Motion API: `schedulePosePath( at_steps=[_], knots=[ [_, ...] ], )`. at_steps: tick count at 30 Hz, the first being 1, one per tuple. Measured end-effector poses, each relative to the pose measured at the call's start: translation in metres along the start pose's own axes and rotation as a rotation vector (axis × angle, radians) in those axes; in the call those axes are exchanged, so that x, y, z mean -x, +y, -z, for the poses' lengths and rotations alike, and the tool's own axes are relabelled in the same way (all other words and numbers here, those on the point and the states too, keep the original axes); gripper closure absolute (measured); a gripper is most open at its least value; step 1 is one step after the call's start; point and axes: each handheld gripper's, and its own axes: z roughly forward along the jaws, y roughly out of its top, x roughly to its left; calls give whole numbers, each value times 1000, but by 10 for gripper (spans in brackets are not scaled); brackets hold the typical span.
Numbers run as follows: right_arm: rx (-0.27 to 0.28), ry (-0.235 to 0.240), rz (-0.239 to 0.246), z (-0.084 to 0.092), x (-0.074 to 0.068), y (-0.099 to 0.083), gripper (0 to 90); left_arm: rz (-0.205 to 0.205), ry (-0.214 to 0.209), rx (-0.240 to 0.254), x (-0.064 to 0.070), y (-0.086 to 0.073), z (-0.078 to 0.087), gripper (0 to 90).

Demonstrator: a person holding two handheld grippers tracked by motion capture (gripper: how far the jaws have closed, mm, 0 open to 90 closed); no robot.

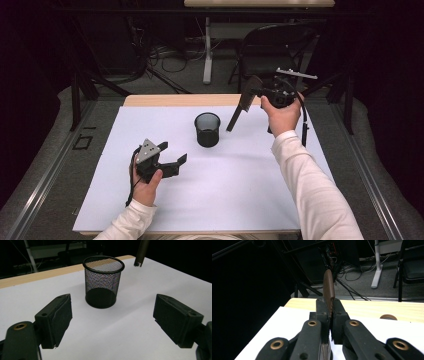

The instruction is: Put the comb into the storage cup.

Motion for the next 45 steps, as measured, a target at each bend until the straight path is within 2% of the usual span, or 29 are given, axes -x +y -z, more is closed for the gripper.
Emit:
schedulePosePath(
  at_steps=[7,18,24,38,45],
  knots=[
    [0,-17,3,-8,-3,9,876,0,2,0,0,0,0,160],
    [6,-48,-66,-17,6,18,877,2,8,-3,-1,-1,0,160],
    [8,-66,-71,-20,6,22,877,3,10,-2,-1,-1,0,160],
    [24,-65,-49,-22,-9,39,877,10,8,-1,-2,-1,-1,160],
    [22,-48,-57,-30,-19,37,876,10,8,-2,-1,-2,-1,160]
  ],
)
